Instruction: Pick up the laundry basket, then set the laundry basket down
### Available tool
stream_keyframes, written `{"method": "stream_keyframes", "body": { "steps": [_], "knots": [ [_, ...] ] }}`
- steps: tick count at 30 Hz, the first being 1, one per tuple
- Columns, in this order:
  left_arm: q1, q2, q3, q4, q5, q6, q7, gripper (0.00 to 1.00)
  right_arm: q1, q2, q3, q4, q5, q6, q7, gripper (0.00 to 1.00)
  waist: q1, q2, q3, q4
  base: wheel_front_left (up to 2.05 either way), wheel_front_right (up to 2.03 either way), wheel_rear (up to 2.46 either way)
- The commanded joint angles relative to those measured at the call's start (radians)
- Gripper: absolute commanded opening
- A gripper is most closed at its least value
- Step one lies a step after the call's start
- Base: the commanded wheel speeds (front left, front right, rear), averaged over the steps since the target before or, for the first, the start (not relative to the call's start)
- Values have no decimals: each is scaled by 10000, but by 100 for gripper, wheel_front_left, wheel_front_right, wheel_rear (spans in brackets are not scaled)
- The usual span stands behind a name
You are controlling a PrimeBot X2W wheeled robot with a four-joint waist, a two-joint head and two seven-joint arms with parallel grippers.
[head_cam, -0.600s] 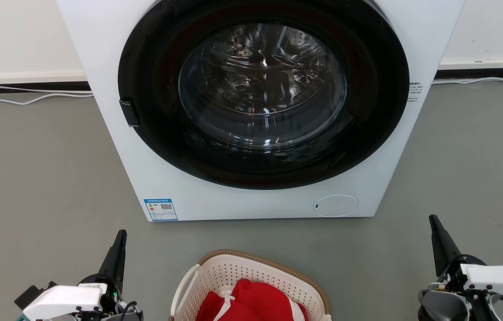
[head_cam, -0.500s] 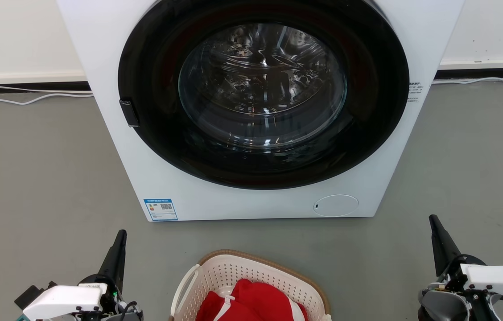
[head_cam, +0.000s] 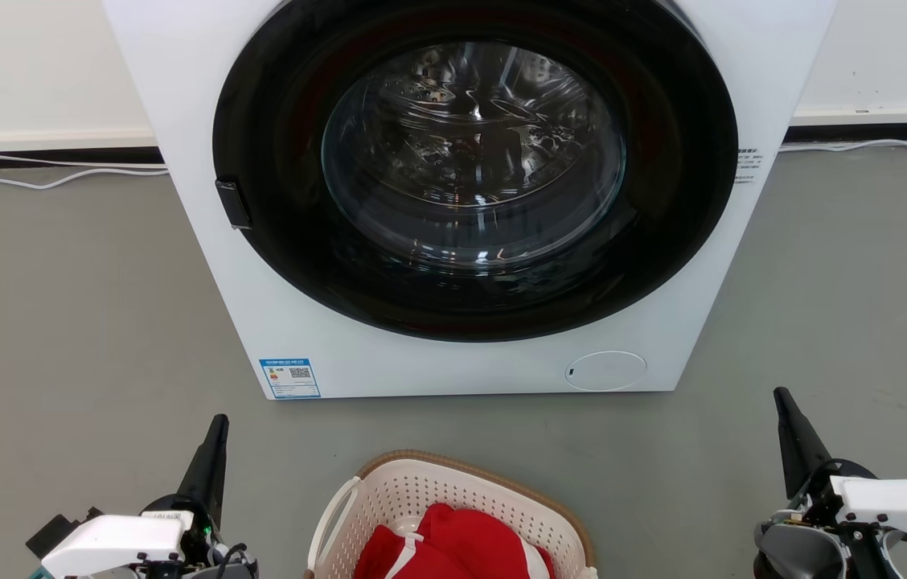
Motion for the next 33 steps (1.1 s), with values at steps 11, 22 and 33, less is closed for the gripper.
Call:
{"method": "stream_keyframes", "body": {
  "steps": [11,22,33],
  "knots": [
    [-560,131,299,-218,-53,-144,18,0,-242,-27,180,-296,68,73,77,0,0,-1,0,0,0,0,0],
    [-560,131,299,-218,-53,-144,18,0,-242,-27,180,-296,68,73,77,0,0,-1,0,0,0,0,0],
    [-560,131,299,-218,-53,-144,18,0,-242,-27,180,-296,68,73,77,0,0,-1,0,0,0,0,0]
  ]
}}
